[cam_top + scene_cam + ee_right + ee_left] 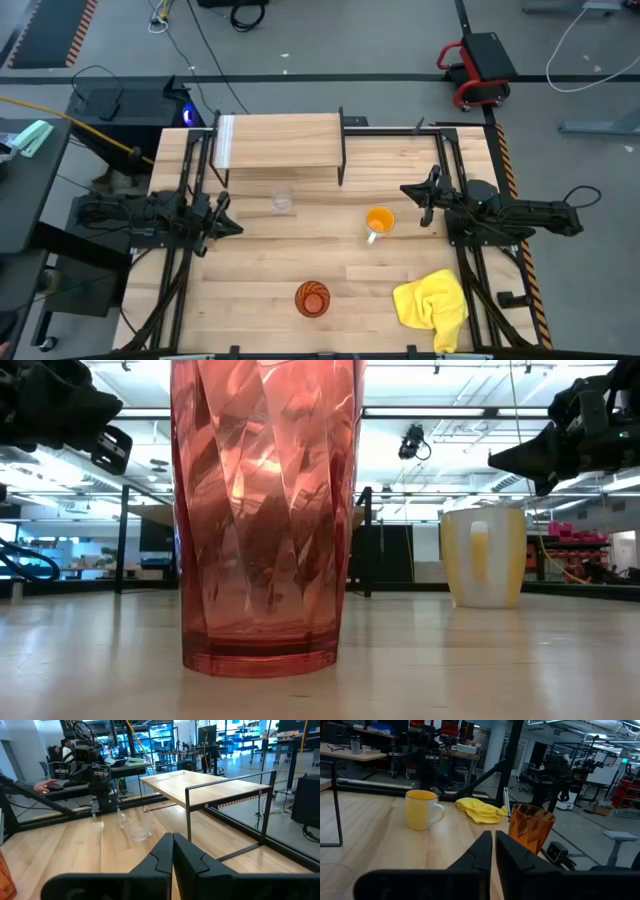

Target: Stack small to large cups/mugs on shelf

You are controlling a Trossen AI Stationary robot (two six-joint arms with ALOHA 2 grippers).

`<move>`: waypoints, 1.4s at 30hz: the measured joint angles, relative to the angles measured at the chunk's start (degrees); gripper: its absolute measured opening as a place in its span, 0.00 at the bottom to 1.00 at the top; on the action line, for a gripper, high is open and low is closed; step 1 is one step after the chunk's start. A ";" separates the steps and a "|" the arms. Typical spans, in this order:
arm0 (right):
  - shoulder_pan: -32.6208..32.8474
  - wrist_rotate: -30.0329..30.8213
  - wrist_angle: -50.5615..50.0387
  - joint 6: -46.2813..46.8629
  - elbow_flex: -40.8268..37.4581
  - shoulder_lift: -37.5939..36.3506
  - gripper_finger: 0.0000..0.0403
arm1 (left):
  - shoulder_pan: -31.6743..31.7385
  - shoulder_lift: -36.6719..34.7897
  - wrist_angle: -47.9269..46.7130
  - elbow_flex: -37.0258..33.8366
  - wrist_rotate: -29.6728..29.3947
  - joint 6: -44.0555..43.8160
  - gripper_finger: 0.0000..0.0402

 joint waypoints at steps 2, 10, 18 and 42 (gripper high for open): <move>0.00 0.00 0.00 0.01 0.02 -0.02 0.04 | 0.01 -0.01 0.00 0.01 0.00 -0.02 0.06; 0.00 0.00 0.00 -0.01 0.02 -0.02 0.04 | -0.02 -0.01 0.00 0.00 0.00 -0.02 0.08; 0.00 0.00 0.01 0.01 0.01 -0.01 0.04 | -0.02 0.00 0.00 -0.02 0.00 0.00 0.08; 0.00 0.00 0.02 0.01 0.00 0.00 0.04 | 0.00 -0.02 0.00 0.01 0.00 -0.02 0.08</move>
